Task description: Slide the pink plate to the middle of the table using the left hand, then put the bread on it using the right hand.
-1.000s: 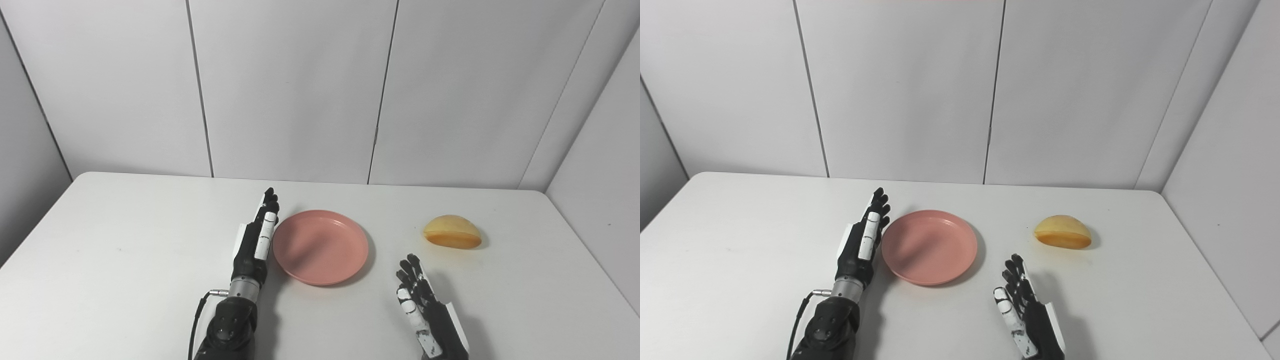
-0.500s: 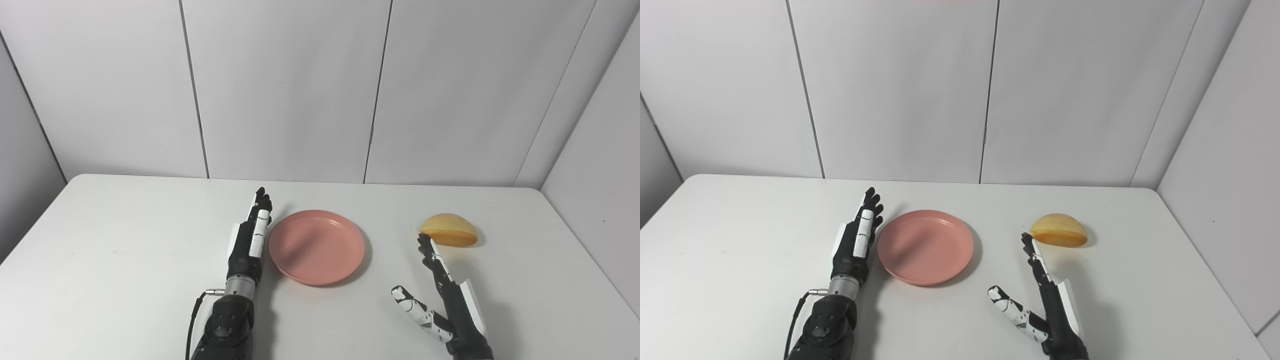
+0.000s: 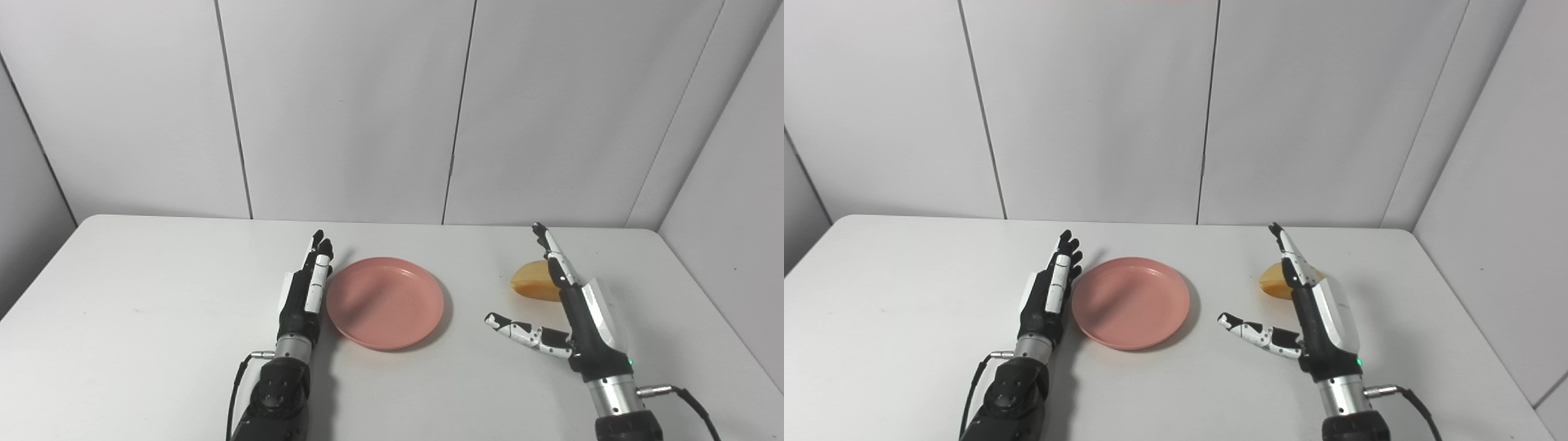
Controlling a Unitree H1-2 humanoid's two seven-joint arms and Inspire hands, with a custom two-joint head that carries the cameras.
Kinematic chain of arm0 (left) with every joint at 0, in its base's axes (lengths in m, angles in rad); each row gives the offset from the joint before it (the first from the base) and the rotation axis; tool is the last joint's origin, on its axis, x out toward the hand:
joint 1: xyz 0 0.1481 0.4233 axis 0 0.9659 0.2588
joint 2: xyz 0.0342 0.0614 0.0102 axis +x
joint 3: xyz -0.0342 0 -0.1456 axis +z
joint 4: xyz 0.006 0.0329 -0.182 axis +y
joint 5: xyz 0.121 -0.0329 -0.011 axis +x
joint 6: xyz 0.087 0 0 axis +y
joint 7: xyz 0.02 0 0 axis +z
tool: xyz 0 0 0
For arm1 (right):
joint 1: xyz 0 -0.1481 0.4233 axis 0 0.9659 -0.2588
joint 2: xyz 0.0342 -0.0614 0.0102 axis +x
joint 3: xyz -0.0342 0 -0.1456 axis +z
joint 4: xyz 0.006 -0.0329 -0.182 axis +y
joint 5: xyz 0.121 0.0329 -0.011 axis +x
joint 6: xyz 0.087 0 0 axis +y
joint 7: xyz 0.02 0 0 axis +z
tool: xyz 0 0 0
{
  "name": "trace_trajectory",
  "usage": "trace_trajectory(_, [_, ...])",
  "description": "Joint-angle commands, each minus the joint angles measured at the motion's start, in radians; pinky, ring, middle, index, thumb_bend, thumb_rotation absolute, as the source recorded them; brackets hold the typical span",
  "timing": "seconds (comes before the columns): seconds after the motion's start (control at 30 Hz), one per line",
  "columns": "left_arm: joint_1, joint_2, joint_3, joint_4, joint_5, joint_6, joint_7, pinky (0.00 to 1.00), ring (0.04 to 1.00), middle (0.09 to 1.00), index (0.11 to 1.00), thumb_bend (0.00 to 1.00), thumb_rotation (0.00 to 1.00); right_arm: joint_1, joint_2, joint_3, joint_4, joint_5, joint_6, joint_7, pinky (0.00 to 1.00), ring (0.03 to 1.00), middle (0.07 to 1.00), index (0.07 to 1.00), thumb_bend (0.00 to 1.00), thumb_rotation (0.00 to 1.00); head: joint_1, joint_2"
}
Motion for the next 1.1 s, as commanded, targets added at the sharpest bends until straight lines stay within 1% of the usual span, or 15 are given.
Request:
trace_trajectory(0.0, [0.028,0.004,-0.003,0.023,0.004,-0.034,-0.005,0.97,0.972,0.986,0.982,0.75,1.00,-0.062,-0.049,-0.012,0.000,-0.003,0.008,0.012,0.85,0.922,0.965,0.973,0.65,0.47,0.000,0.000])
trace_trajectory(0.2, [0.030,0.007,-0.005,0.028,0.013,-0.038,0.000,0.96,0.970,0.986,0.985,0.75,1.00,-0.144,-0.133,-0.003,0.058,-0.038,0.055,0.056,0.81,0.902,0.933,0.946,0.70,0.41,-0.012,0.000])
trace_trajectory(0.23, [0.032,0.006,-0.006,0.024,0.015,-0.036,-0.001,0.97,0.970,0.987,0.988,0.75,1.00,-0.155,-0.143,-0.003,0.066,-0.039,0.064,0.064,0.81,0.902,0.930,0.945,0.70,0.39,-0.012,0.000])
trace_trajectory(0.33, [0.036,0.006,-0.007,0.021,0.017,-0.040,-0.001,0.97,0.970,0.988,0.990,0.74,1.00,-0.188,-0.171,0.001,0.086,-0.039,0.102,0.099,0.82,0.906,0.931,0.947,0.71,0.38,-0.021,0.000])
trace_trajectory(0.37, [0.036,0.006,-0.007,0.023,0.018,-0.043,-0.001,0.97,0.967,0.987,0.988,0.74,1.00,-0.199,-0.181,0.003,0.093,-0.039,0.110,0.109,0.82,0.902,0.929,0.947,0.71,0.34,-0.021,0.000])
trace_trajectory(0.43, [0.033,0.006,-0.004,0.035,0.012,-0.062,-0.004,0.96,0.964,0.983,0.982,0.73,1.00,-0.224,-0.204,0.011,0.119,-0.049,0.118,0.123,0.80,0.896,0.928,0.944,0.72,0.32,-0.025,0.000])
trace_trajectory(0.53, [0.032,0.005,-0.002,0.042,0.009,-0.062,-0.006,0.97,0.966,0.980,0.976,0.74,1.00,-0.255,-0.230,0.022,0.163,-0.062,0.129,0.139,0.78,0.889,0.926,0.941,0.73,0.31,-0.029,-0.002])
trace_trajectory(0.8, [0.037,0.005,-0.001,0.040,0.003,-0.068,-0.016,0.97,0.968,0.979,0.970,0.75,1.00,-0.311,-0.279,0.058,0.263,-0.067,0.156,0.195,0.77,0.885,0.917,0.932,0.75,0.33,-0.031,-0.001])
trace_trajectory(0.83, [0.037,0.004,-0.001,0.040,0.002,-0.070,-0.017,0.97,0.968,0.980,0.973,0.74,1.00,-0.316,-0.282,0.061,0.273,-0.064,0.158,0.199,0.77,0.887,0.919,0.930,0.76,0.32,-0.031,-0.001])
trace_trajectory(1.07, [0.040,0.006,-0.003,0.034,0.012,-0.070,-0.009,0.97,0.966,0.978,0.972,0.74,1.00,-0.348,-0.294,0.092,0.353,-0.080,0.200,0.226,0.78,0.889,0.916,0.925,0.75,0.29,-0.027,0.000])
